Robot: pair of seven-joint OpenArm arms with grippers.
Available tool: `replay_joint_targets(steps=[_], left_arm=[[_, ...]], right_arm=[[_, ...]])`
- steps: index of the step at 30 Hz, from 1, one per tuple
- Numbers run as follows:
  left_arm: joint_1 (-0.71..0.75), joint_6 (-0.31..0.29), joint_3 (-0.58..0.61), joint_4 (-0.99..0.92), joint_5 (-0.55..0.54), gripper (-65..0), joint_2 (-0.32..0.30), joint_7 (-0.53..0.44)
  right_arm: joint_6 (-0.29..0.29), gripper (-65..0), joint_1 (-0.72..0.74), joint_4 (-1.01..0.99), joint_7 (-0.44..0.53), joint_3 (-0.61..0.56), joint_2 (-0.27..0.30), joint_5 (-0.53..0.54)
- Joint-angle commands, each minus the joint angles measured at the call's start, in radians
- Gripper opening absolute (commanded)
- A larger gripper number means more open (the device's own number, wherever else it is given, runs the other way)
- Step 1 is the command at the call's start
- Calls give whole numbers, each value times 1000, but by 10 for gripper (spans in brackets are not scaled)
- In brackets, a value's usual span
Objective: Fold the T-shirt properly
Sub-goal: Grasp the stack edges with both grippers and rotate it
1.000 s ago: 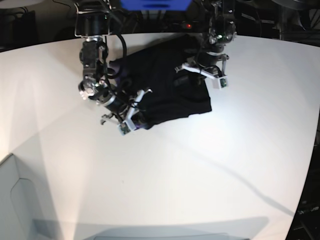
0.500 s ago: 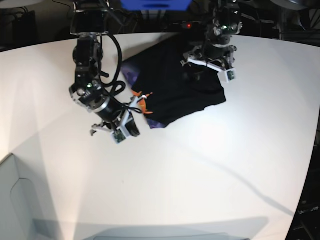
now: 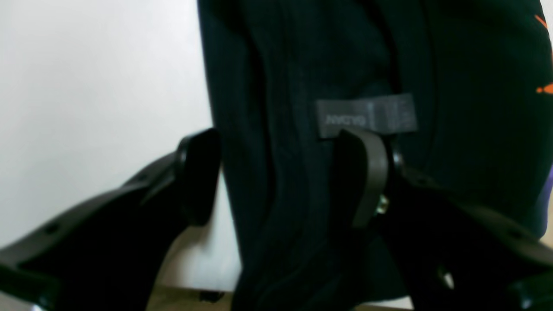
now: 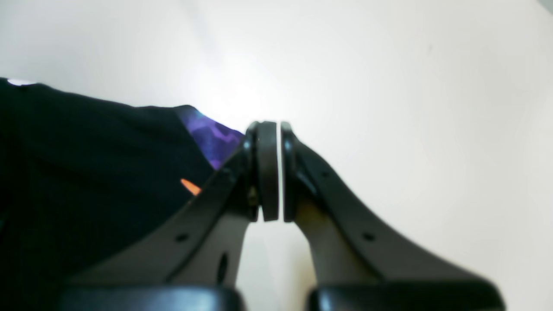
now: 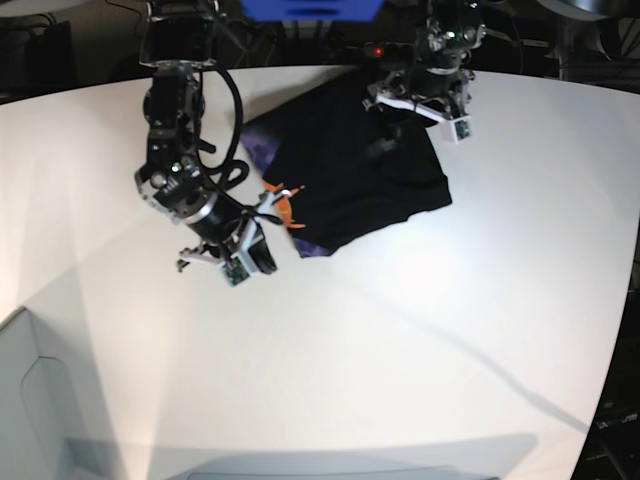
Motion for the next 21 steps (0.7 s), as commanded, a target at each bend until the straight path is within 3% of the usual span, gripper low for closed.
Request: replay_joint_targets(steps=[1,17,21], left_arm=[[4,6,-1,15,-2,-238,2,-19],[-34,-2,-73,-92,-4,-244,20,-12],[-72,-4,-73,-141,-4,-367,20,-12]], right_arm=[[3,-650,16,20,22,-1,-2,15],[3,-650,16,18,22,-1,-1,13],[3,-650,16,20,22,-1,-1,13]])
